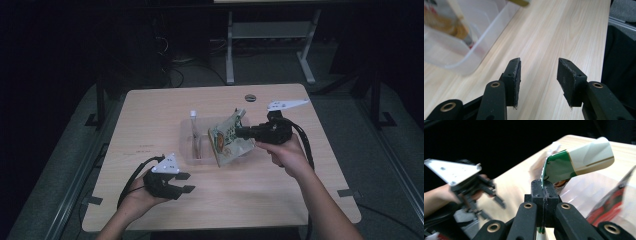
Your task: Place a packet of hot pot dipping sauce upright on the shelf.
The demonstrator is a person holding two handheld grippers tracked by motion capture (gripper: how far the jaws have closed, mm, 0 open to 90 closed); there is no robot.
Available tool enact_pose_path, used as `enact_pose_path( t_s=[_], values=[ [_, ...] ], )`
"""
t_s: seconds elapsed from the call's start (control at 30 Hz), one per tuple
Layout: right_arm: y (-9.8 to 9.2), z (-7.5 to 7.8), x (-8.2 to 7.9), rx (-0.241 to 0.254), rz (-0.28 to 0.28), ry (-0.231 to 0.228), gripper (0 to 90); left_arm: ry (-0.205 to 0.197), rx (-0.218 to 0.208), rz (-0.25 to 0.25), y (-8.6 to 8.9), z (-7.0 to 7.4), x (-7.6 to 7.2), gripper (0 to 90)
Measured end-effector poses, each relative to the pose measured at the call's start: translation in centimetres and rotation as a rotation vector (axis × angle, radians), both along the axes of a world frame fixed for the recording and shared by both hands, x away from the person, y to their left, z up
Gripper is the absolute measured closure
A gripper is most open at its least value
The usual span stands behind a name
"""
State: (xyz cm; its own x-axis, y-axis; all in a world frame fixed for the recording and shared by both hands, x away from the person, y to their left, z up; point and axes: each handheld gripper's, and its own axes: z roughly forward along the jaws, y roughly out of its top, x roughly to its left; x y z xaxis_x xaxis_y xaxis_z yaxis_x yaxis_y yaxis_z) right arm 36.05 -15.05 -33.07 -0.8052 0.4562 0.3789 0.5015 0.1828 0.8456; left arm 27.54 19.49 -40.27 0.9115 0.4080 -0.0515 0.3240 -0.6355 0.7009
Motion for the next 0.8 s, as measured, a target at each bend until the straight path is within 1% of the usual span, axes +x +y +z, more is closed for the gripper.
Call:
enact_pose_path(
  t_s=[0.1,0.2,0.33,0.47,0.53,0.57,0.6,0.67,0.7,0.73,0.8],
  values=[
    [0.5,0.2,0.6,-0.023,-0.046,0.006,89.3,0.0,0.011,-0.001,0.1,0.0,0.2,53.0],
    [1.2,0.3,1.2,-0.044,-0.092,-0.003,89.3,0.002,0.004,0.004,0.0,0.0,0.2,52.9],
    [1.9,0.2,1.9,-0.057,-0.128,-0.002,89.3,0.007,0.017,-0.003,0.0,-0.3,0.2,52.9],
    [2.5,-0.3,2.4,-0.072,-0.155,0.0,89.2,0.01,0.018,-0.001,0.1,-0.4,0.3,53.0],
    [2.7,-0.4,2.4,-0.092,-0.173,0.002,89.1,0.014,0.018,0.0,0.1,-0.4,0.3,53.0],
    [2.8,-0.5,2.5,-0.089,-0.17,0.009,88.9,0.019,0.016,0.001,0.1,-0.5,0.3,53.0],
    [3.0,-0.6,2.5,-0.091,-0.169,0.012,88.8,0.015,0.025,-0.005,0.1,-0.5,0.4,52.9],
    [3.3,-0.7,2.6,-0.113,-0.171,0.01,88.1,0.02,0.027,-0.008,0.1,-0.6,0.4,52.9],
    [3.6,-0.8,2.6,-0.126,-0.173,0.003,87.4,0.02,0.032,-0.011,0.1,-0.6,0.4,53.0],
    [3.8,-1.0,2.7,-0.137,-0.172,0.005,87.1,0.019,0.038,-0.014,0.1,-0.6,0.4,53.0],
    [4.3,-1.2,2.7,-0.154,-0.165,0.006,83.5,0.019,0.042,-0.016,0.1,-0.6,0.5,53.0]
  ],
)
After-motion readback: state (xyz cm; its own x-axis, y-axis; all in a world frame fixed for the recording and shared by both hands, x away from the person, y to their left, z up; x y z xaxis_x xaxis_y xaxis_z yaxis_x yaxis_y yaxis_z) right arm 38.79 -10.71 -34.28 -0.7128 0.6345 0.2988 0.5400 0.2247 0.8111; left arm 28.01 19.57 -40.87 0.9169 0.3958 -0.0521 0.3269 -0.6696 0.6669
